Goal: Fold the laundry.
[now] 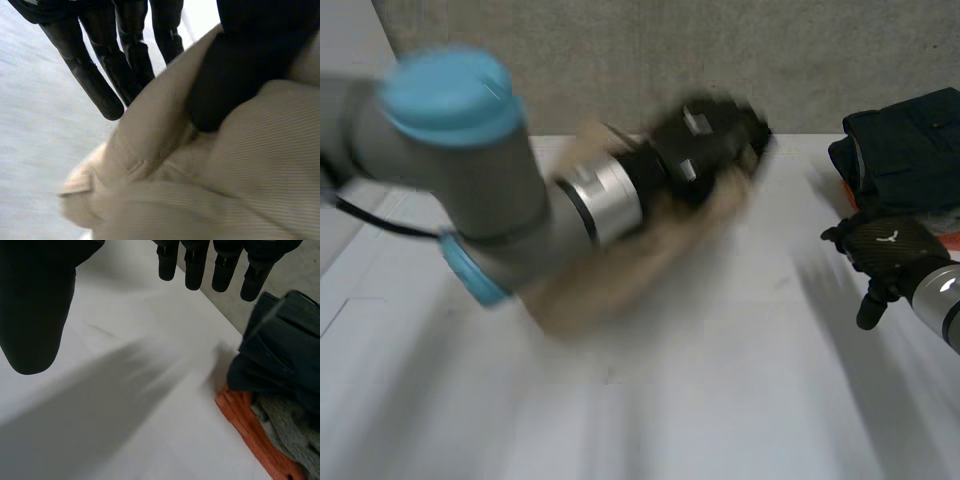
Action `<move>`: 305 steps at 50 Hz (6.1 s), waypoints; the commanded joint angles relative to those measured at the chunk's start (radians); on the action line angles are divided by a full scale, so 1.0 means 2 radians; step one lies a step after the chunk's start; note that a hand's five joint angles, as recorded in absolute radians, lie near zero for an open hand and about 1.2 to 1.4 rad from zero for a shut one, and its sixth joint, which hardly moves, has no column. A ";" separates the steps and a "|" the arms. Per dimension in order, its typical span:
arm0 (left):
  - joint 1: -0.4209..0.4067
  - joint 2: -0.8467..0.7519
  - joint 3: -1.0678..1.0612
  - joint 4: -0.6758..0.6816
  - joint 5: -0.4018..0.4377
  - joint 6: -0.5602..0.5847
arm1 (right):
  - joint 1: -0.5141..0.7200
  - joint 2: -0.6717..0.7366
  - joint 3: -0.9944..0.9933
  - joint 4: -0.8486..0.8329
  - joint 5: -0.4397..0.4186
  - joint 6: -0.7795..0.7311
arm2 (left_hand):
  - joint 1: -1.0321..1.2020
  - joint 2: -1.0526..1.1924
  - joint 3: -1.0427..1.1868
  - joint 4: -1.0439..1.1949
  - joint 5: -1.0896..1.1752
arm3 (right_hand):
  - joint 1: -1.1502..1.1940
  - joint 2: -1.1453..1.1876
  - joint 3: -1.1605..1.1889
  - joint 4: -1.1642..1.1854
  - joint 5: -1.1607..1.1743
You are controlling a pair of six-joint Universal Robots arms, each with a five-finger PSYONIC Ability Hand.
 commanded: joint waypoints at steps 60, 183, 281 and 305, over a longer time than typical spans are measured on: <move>-0.033 0.167 -0.387 0.049 -0.318 0.167 | 0.031 0.024 0.008 0.084 -0.175 -0.198 | 0.276 0.262 0.255 0.258 0.257 | 0.585 0.591 0.593 0.588 0.587; 0.079 0.045 -0.271 -0.048 -0.232 0.072 | 0.142 0.196 -0.245 0.168 0.032 -0.037 | -0.066 -0.080 -0.087 -0.084 -0.085 | 0.585 0.591 0.593 0.588 0.587; 0.076 0.251 -0.422 -0.222 -0.206 0.184 | 0.102 -0.024 0.019 0.195 0.067 -0.119 | 0.276 0.262 0.255 0.258 0.257 | 0.585 0.591 0.593 0.588 0.587; 0.144 -0.006 -0.142 -0.100 -0.192 0.234 | 0.120 0.027 0.040 0.061 0.075 -0.060 | -0.110 -0.123 -0.131 -0.128 -0.129 | 0.585 0.591 0.593 0.588 0.587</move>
